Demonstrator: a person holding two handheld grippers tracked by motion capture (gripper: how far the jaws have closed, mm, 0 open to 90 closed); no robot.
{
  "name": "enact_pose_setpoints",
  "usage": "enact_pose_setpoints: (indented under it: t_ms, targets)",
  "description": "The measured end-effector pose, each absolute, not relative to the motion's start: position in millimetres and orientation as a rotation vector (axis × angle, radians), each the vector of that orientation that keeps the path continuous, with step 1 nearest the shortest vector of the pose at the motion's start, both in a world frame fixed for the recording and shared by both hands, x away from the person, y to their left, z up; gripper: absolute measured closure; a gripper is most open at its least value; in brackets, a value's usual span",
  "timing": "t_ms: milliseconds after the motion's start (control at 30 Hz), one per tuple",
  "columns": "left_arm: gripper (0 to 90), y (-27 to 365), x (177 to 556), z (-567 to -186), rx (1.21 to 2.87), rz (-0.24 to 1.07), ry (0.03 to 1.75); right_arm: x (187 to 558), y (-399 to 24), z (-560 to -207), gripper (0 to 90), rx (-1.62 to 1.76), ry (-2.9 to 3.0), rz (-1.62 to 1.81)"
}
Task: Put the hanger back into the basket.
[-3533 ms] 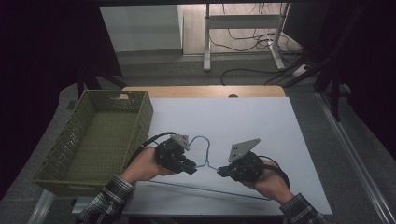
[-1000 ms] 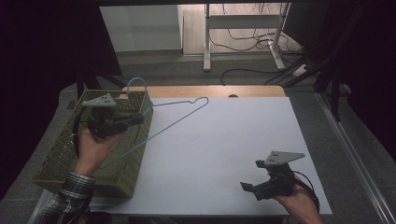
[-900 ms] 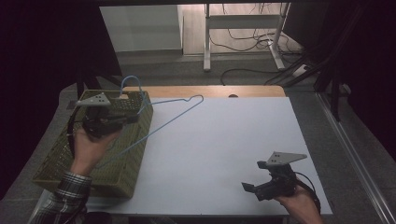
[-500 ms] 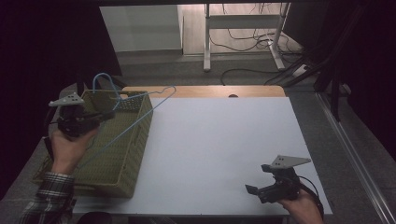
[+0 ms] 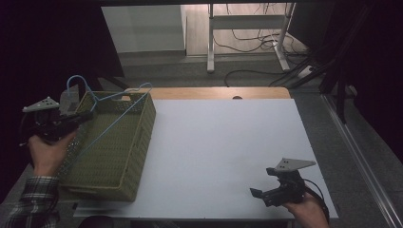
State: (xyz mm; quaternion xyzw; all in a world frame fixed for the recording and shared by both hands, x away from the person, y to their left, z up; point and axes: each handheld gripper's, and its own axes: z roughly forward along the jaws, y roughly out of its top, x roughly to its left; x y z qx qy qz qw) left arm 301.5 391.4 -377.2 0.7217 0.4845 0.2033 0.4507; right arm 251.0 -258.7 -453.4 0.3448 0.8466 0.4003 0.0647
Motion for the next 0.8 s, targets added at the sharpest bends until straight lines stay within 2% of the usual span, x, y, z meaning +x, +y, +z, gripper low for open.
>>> enact_pose_setpoints:
  t_ms: [300, 800]
  targets:
    - [87.5, 410.0, 295.9, -399.6, 1.778, 0.496, 1.214, 251.6, -258.5, -454.6, 1.6, 1.038, 2.562, 1.199]
    - [87.4, 416.7, 305.9, -435.8, 1.809, 0.436, 1.278, 251.8, -256.6, -457.6, 1.6, 1.033, 2.587, 1.172]
